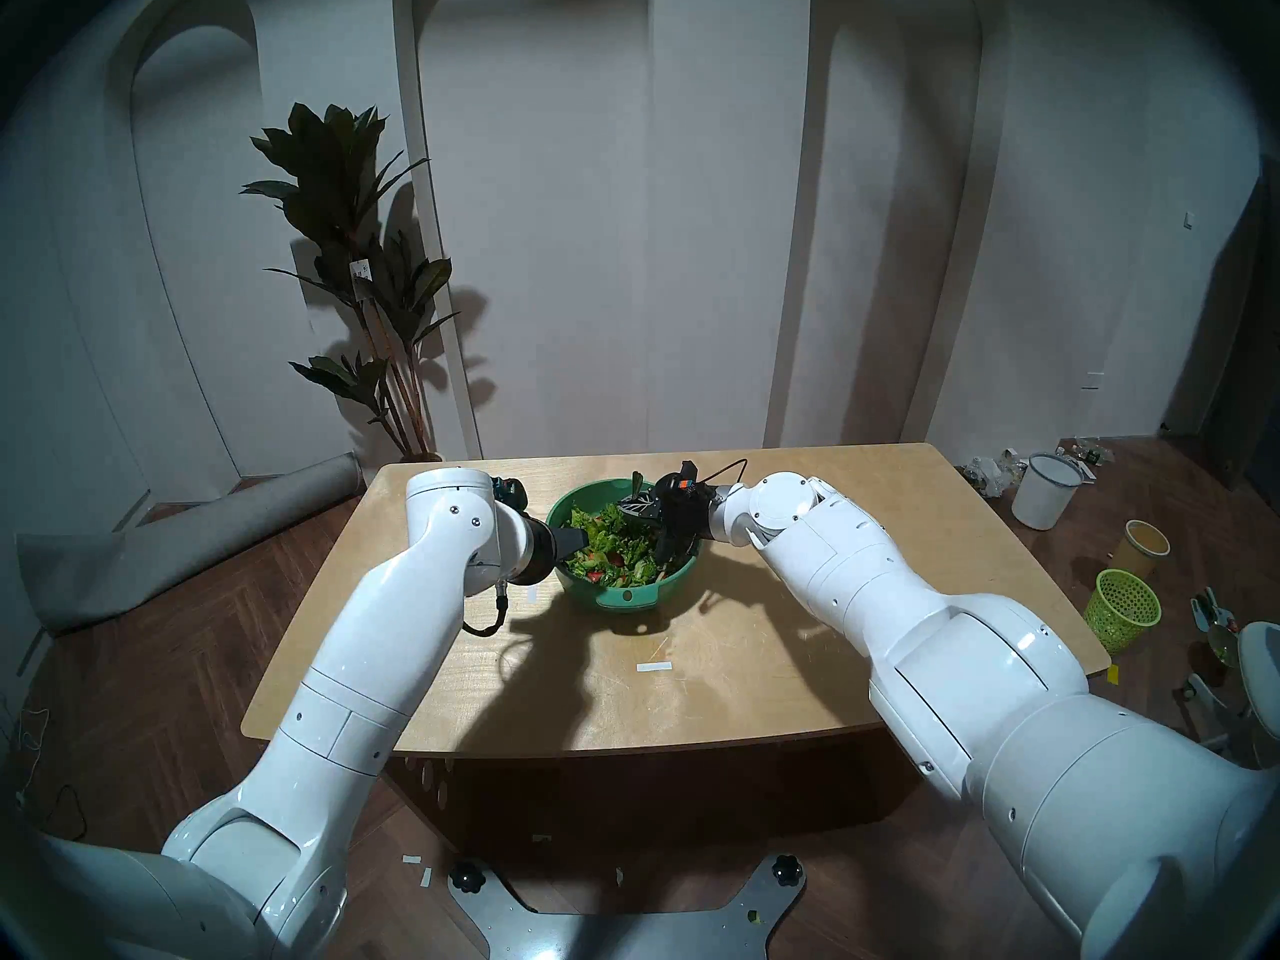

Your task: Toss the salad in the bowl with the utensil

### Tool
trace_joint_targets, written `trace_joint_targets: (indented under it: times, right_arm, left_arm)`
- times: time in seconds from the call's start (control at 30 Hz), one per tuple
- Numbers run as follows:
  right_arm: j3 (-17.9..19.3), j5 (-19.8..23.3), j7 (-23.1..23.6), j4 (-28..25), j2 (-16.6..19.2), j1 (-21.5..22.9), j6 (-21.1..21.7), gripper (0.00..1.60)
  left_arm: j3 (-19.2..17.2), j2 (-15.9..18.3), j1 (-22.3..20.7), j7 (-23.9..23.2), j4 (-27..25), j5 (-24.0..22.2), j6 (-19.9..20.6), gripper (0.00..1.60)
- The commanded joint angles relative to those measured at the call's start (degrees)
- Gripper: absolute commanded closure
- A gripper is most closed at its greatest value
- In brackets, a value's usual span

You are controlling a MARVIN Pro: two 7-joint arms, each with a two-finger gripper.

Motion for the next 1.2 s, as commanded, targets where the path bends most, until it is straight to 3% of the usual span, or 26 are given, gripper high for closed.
trace_joint_targets:
  times: [0.0,0.37,0.6,0.8,1.17]
  right_arm:
    - [0.3,-0.3,-1.0,2.1,-2.6,5.0,-0.6,1.6]
    - [0.5,-2.0,-1.9,7.7,-4.5,8.1,-1.4,1.6]
    - [2.0,-0.6,-1.7,10.7,-6.7,6.4,-3.6,1.6]
    - [4.6,2.9,1.3,10.9,-7.5,3.6,-3.8,1.6]
    - [13.4,13.9,9.4,10.2,-7.8,0.0,5.6,1.6]
  left_arm:
    - [-0.2,-0.2,-1.6,5.0,-1.6,0.3,-0.1,1.6]
    - [-0.3,-0.4,-1.5,5.3,-1.6,0.6,-0.1,1.6]
    - [-0.4,-0.5,-1.5,5.9,-1.7,0.5,-0.1,1.6]
    - [-0.4,-0.5,-1.5,5.9,-1.7,0.4,-0.1,1.6]
    - [-0.5,-0.4,-1.4,4.0,-1.5,1.2,-0.1,1.6]
